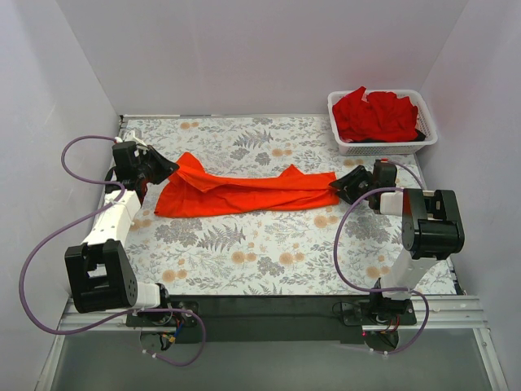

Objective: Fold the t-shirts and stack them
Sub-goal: Flatten the tshirt out

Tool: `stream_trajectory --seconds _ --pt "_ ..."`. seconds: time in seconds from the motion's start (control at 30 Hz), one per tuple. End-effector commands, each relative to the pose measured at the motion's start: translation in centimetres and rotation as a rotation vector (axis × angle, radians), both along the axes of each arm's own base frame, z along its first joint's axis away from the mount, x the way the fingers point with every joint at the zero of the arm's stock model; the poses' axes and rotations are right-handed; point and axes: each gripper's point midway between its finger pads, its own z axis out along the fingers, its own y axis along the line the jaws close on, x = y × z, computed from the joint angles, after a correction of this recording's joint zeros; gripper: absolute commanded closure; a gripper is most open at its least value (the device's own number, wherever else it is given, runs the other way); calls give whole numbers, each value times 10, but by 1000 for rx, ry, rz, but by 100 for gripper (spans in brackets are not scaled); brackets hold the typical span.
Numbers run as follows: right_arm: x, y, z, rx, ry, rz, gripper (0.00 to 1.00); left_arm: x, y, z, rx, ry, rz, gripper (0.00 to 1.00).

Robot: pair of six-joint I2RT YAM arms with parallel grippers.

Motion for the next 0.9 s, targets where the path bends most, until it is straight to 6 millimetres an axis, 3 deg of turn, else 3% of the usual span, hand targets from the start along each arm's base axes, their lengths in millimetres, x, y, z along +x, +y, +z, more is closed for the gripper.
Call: stream_trajectory --seconds 0.0,0.27,0.67,0.87 --pt "9 3 11 17 -43 15 46 0 5 4 18 -17 8 100" --pt "22 4 22 12 -85 34 46 0 5 4 16 -14 5 100" --pt "27 3 41 1 -166 32 48 0 6 4 18 -14 11 100" --pt "24 5 39 11 -188 43 49 -1 6 4 20 -15 12 100"
